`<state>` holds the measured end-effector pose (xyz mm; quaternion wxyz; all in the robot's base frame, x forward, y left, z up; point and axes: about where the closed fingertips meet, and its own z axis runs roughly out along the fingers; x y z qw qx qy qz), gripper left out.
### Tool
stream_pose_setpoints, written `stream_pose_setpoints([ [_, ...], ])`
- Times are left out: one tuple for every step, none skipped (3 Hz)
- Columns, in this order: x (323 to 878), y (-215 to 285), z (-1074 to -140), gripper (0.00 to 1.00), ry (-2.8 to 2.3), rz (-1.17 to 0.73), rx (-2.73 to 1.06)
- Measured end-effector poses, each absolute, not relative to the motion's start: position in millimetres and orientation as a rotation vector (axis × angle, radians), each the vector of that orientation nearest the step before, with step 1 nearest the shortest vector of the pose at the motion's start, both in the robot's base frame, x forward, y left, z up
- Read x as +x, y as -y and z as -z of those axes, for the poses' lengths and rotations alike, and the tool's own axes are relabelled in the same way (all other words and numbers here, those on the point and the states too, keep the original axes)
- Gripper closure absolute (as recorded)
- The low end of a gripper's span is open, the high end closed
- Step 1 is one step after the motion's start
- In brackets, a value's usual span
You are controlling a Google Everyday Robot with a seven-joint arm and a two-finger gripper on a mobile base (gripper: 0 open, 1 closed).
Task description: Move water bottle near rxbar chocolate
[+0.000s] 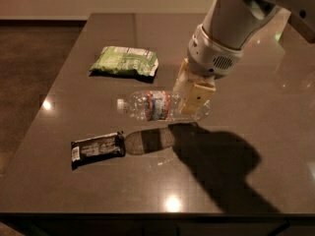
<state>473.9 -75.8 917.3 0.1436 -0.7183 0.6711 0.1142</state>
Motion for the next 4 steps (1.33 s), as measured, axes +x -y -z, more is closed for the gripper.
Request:
stream_pose_setpoints([
  [472,56,-903,1.00,-1.956,-0.376,-2.055],
  [475,39,-890,0.84,-2.001,-0.366,-2.055],
  [478,26,-877,0.60,-2.064,-0.303,-2.093],
  [478,20,-868,0.38,-2.107,-0.266,-2.128],
])
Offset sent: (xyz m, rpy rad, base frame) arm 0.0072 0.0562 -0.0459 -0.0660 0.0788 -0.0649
